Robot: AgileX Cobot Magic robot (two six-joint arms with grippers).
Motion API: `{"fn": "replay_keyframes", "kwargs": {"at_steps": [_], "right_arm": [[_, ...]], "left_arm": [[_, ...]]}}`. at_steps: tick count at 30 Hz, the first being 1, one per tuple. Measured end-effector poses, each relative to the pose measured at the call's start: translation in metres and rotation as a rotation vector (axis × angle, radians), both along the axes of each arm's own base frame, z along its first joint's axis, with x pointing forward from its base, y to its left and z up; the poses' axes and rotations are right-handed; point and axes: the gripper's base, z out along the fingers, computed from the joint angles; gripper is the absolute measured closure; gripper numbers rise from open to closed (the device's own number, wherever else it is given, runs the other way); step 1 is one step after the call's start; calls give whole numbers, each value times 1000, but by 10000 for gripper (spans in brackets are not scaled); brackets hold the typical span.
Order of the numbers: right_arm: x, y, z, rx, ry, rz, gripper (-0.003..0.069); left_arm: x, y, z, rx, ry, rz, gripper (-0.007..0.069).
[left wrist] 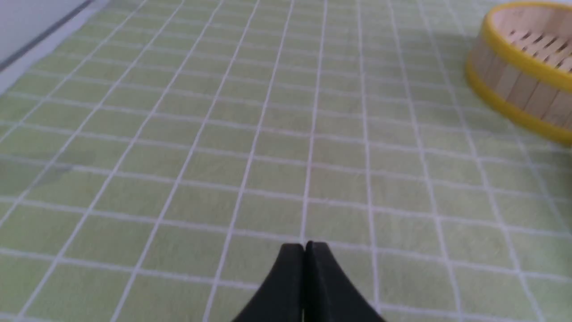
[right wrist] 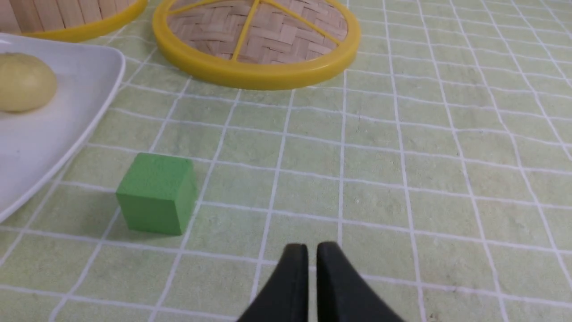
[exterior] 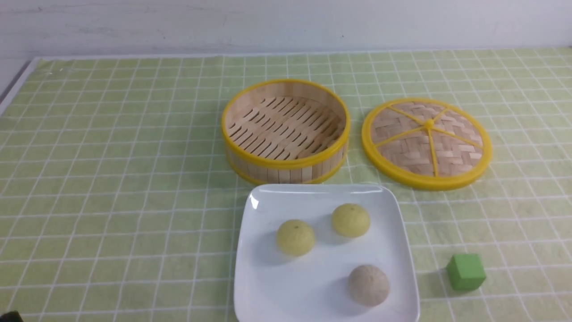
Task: Put the steamed buns into the plate on the green tablecloth.
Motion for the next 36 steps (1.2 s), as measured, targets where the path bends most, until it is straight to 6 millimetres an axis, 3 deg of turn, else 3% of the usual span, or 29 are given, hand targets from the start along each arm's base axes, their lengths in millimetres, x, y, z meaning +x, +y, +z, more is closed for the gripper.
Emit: {"fn": "replay_keyframes", "kwargs": {"at_steps": [26, 36], "right_arm": [[0, 0, 0, 0, 1, 0, 561], [0, 0, 0, 0, 1, 0, 547]], "left_arm": [[1, 1, -4, -1, -2, 11, 575], [1, 1, -4, 145, 7, -31, 569]]}}
